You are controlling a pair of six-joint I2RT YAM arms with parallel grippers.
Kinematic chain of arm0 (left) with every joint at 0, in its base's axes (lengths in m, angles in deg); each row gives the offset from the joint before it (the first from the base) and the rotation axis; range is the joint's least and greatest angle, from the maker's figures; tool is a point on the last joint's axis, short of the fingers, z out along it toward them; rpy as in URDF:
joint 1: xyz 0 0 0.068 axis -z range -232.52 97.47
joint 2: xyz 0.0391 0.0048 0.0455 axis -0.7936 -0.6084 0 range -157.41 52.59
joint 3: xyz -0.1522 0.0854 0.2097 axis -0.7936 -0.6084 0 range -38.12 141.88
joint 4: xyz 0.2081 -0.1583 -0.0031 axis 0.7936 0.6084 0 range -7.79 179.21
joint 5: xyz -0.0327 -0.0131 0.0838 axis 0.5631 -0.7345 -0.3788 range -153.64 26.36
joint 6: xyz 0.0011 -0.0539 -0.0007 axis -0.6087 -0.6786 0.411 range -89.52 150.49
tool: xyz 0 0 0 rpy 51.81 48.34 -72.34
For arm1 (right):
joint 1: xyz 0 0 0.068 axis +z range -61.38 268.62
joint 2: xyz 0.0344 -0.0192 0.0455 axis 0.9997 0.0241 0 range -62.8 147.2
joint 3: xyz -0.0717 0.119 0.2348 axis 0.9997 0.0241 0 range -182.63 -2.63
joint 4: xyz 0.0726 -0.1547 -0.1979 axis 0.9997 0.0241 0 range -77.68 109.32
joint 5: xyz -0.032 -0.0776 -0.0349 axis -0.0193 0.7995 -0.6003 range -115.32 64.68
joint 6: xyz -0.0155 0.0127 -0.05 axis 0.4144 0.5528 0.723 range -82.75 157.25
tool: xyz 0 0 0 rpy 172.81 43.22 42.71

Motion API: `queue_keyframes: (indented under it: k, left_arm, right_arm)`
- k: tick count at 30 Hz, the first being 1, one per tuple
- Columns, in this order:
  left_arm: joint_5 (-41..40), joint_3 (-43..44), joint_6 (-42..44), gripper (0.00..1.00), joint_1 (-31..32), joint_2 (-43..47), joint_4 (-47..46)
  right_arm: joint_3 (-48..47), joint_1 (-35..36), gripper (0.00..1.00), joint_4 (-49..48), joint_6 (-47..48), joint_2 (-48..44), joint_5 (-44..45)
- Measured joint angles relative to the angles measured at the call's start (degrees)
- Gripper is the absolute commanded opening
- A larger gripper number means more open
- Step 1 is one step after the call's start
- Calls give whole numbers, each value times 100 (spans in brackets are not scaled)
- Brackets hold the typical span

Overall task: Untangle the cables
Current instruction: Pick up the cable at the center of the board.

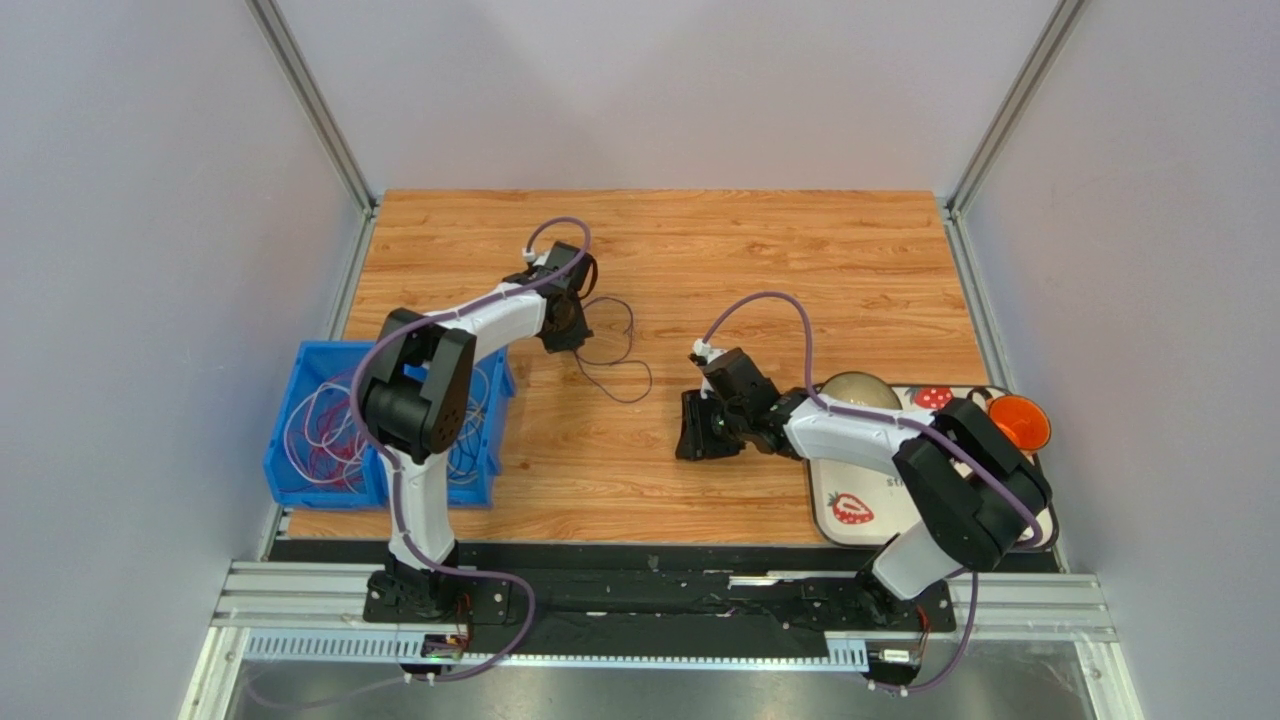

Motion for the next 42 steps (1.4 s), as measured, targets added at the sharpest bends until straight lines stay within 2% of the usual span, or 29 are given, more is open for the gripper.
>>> queue_keyframes:
  k: [10, 22, 33, 38, 42]
  left_arm:
    - [136, 0, 125, 0, 205, 153, 103]
    - [258, 457, 584, 0, 306, 1596, 883]
    - [-415, 859, 839, 0, 308, 2315, 2094]
    - [-656, 887, 1047, 0, 308, 2774, 2277]
    - [-767, 643, 1246, 0, 308, 3644, 2105]
  right_arm:
    - [-96, 0, 38, -81, 0, 127, -50]
    - [-98, 0, 37, -83, 0, 133, -50]
    - [-138, 0, 37, -83, 0, 179, -52]
    - [-146, 0, 36, -81, 0, 190, -52]
    - [-164, 0, 36, -81, 0, 201, -52]
